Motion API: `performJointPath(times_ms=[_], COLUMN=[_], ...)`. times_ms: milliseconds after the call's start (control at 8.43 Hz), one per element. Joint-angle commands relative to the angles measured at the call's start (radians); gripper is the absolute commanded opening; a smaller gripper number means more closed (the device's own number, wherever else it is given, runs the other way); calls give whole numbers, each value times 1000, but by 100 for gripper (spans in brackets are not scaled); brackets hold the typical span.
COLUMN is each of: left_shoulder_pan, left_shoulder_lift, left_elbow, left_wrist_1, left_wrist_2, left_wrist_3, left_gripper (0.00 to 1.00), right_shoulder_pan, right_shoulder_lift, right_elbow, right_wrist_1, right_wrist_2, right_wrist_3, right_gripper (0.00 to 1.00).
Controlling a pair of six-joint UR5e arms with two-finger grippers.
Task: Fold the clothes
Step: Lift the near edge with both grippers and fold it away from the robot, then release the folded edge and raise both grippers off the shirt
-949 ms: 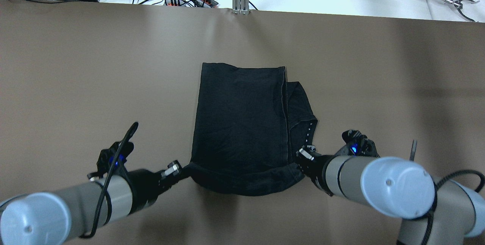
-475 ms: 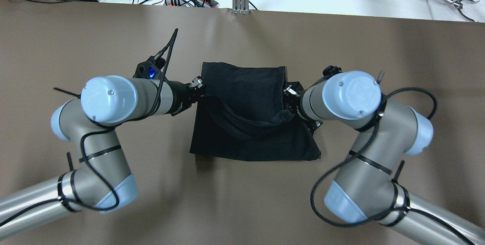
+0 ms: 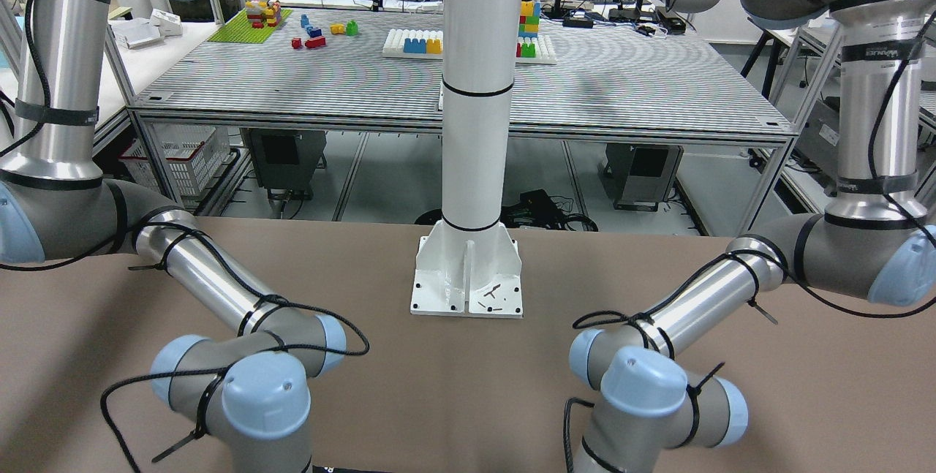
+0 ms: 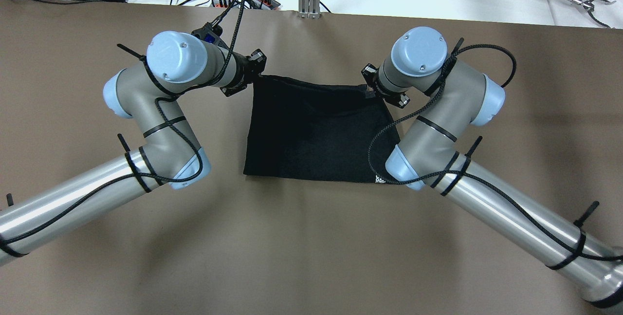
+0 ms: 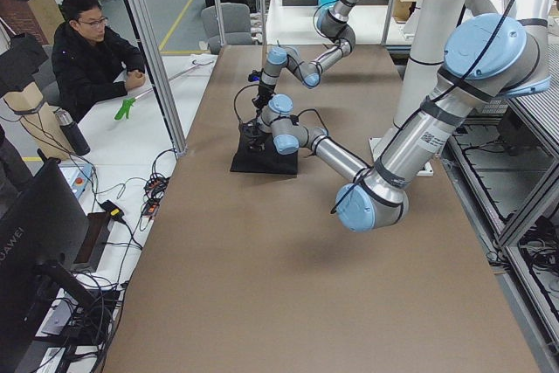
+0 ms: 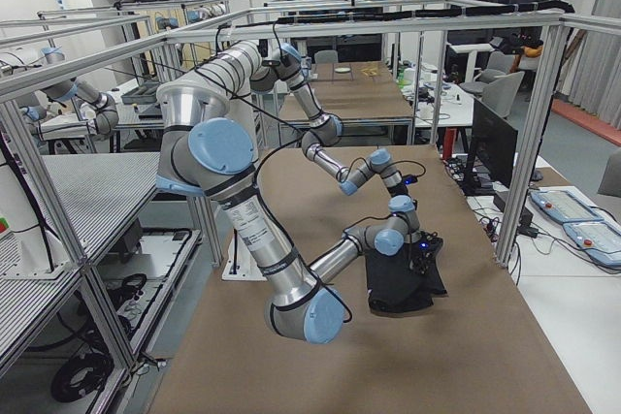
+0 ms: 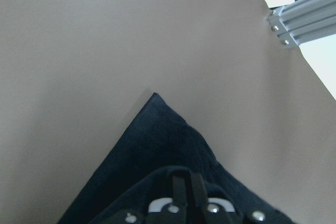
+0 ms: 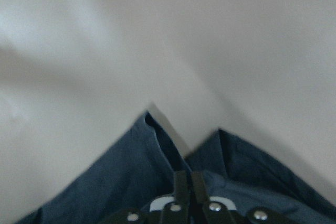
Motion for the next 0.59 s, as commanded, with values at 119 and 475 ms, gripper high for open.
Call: performJointPath(times_ms=[119, 475], left_shoulder_pan=[-54, -85], left_shoulder_lift=[-185, -180], left_elbow=[422, 418], left_wrist_1=[-205, -203], left_wrist_2=[67, 55], left_wrist_3=[134, 152], left_gripper=[94, 94], right_shoulder_pan=[73, 99], right_shoulder_lift=[143, 124], right_elbow=[-304, -301], right_wrist_1=[145, 148], right_wrist_2=[-3, -3], right_wrist_3=[-195, -294], right_gripper=[94, 95])
